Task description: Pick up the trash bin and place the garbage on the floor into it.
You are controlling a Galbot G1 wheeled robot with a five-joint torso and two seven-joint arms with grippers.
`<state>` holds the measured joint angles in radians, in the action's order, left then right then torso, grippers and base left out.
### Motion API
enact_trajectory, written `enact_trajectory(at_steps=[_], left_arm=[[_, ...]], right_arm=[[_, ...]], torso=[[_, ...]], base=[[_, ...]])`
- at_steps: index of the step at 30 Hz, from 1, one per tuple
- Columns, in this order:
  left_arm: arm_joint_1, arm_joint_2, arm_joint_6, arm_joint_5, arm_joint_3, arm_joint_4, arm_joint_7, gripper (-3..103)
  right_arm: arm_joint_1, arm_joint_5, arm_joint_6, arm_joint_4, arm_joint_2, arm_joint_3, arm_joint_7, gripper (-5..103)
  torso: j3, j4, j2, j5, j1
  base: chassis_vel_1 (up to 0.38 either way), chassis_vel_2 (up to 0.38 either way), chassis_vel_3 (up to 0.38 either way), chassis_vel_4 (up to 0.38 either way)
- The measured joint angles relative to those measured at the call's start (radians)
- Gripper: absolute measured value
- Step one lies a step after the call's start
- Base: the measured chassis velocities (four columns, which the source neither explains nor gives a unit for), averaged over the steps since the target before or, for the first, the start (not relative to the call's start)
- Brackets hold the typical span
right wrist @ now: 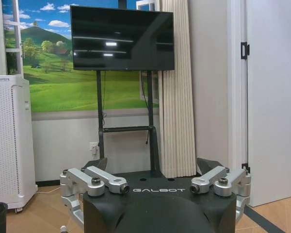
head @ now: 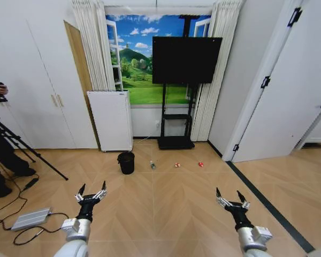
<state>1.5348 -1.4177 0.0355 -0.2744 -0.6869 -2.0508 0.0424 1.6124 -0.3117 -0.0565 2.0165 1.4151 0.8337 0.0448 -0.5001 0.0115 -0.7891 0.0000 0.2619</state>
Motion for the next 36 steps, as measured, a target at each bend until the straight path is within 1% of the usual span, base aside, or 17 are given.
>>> enact_trajectory(at_steps=[8,11,13,21,25,29,34,36], left_arm=[[-0.006,0.001,0.001,0.001,0.002,0.007,-0.002,100],[-0.008,0.001,0.001,0.001,0.004,0.010,-0.002,100],[-0.007,0.001,0.001,0.005,0.007,0.012,-0.003,100],[0.003,-0.003,0.006,0.012,0.010,0.007,-0.004,100],[0.007,-0.004,0.011,0.012,0.007,0.006,-0.006,100],[0.008,-0.005,0.012,0.012,0.005,0.005,-0.006,100],[0.007,-0.006,0.012,0.013,0.005,0.005,-0.006,100],[0.007,-0.007,0.012,0.013,0.005,0.004,-0.006,100]], right_arm=[[-0.003,0.002,-0.006,-0.010,0.001,0.000,0.004,100],[-0.010,0.017,-0.007,-0.014,0.001,0.001,0.009,100],[-0.018,0.020,0.002,-0.017,0.000,0.002,-0.004,100],[-0.022,0.015,0.002,-0.025,0.000,0.002,-0.010,100],[-0.023,0.012,-0.003,-0.028,0.001,0.002,-0.007,100],[-0.021,0.010,-0.009,-0.030,0.001,0.002,-0.003,100],[-0.019,0.007,-0.011,-0.030,0.000,0.004,-0.001,100],[-0.019,0.005,-0.012,-0.030,0.000,0.005,-0.001,100]], torso=[[0.000,0.0000,0.000,0.0000,0.000],[0.000,0.0000,0.000,0.0000,0.000],[0.000,0.0000,0.000,0.0000,0.000],[0.000,0.0000,0.000,0.0000,0.000],[0.000,0.0001,0.000,0.0000,0.000],[0.000,-0.0003,0.000,0.0001,0.000],[0.000,0.0002,0.000,-0.0004,0.000],[0.000,0.0003,0.000,0.0000,0.000]], base=[[0.000,0.000,0.000,0.000],[0.000,0.000,0.000,0.000],[0.000,0.000,0.000,0.000],[-0.038,0.036,0.021,-0.043],[-0.142,0.146,0.141,-0.154],[-0.195,0.226,0.209,-0.199],[-0.236,0.245,0.252,-0.244],[-0.269,0.269,0.276,-0.265]])
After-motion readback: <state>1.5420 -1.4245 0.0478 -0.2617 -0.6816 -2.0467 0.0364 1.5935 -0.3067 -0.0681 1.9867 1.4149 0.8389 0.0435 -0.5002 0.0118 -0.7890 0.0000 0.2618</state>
